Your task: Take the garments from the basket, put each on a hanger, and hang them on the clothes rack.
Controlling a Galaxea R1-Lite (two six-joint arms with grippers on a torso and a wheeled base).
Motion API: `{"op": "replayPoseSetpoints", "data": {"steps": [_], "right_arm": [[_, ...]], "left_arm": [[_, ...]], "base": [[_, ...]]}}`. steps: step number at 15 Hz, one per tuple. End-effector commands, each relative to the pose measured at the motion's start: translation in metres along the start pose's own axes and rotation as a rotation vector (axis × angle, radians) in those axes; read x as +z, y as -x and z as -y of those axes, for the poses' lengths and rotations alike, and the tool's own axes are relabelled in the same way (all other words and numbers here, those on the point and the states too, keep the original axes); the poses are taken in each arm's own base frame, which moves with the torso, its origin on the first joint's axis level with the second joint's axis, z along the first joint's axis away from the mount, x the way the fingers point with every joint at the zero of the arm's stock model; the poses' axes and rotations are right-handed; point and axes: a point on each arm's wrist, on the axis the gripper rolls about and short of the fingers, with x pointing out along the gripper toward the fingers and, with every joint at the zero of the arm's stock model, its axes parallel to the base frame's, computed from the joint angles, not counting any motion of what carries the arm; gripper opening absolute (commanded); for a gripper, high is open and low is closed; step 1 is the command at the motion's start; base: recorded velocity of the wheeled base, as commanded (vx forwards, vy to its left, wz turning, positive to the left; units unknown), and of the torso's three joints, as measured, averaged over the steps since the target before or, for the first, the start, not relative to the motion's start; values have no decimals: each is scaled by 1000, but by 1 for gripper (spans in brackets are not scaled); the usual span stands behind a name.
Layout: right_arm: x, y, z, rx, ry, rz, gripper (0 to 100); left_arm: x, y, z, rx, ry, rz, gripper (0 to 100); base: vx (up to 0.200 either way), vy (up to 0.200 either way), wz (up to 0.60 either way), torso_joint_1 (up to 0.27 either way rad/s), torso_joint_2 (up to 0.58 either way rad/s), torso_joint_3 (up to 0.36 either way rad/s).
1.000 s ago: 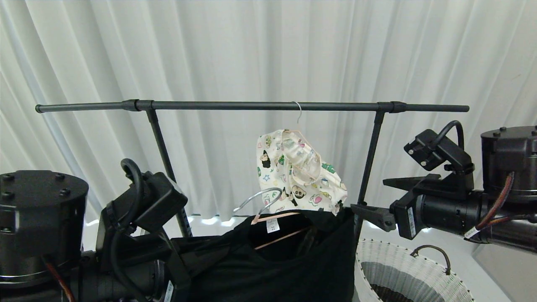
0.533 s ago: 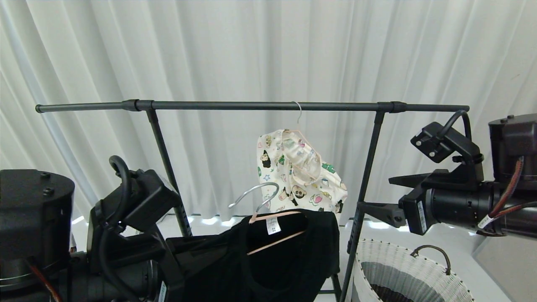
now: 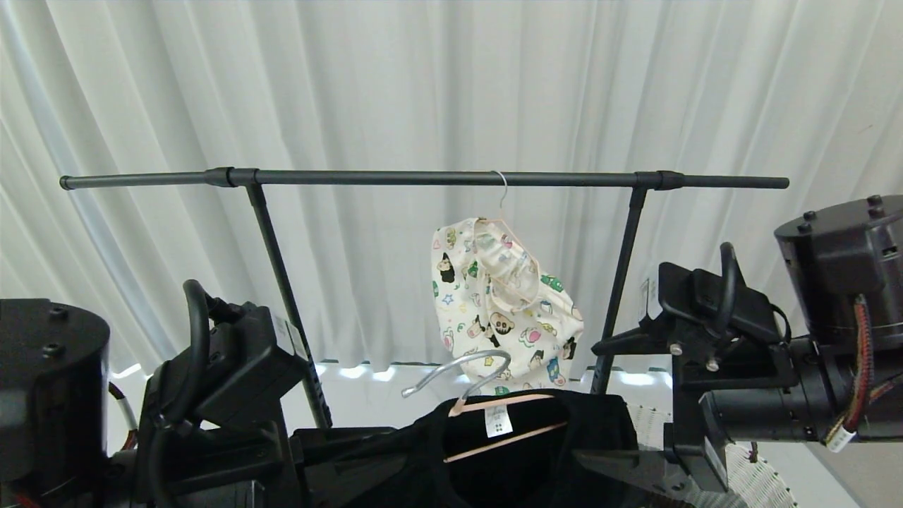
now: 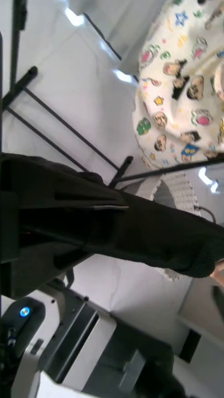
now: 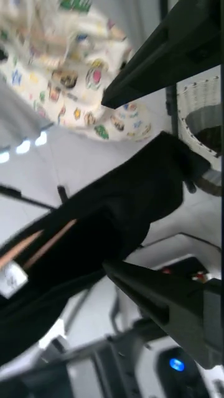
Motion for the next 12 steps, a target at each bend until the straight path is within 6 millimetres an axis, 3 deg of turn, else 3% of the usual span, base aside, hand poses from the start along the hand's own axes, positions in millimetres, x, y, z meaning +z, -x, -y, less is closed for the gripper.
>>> {"op": "replayPoseSetpoints", "data": {"steps": [1, 7, 12], "right_arm": [[7, -9, -3, 50, 23, -14, 100], [12, -44, -5, 108, 45, -61, 100], [12, -54, -3, 118, 144, -73, 100]], "left_arm": [[1, 1, 5, -24, -15, 5, 0], [2, 4, 11, -55, -49, 20, 0], [3, 8, 12, -54, -51, 38, 0]], "base": [[0, 0, 0, 0, 0, 0], [0, 0, 0, 0, 0, 0], [0, 0, 0, 0, 0, 0]]}}
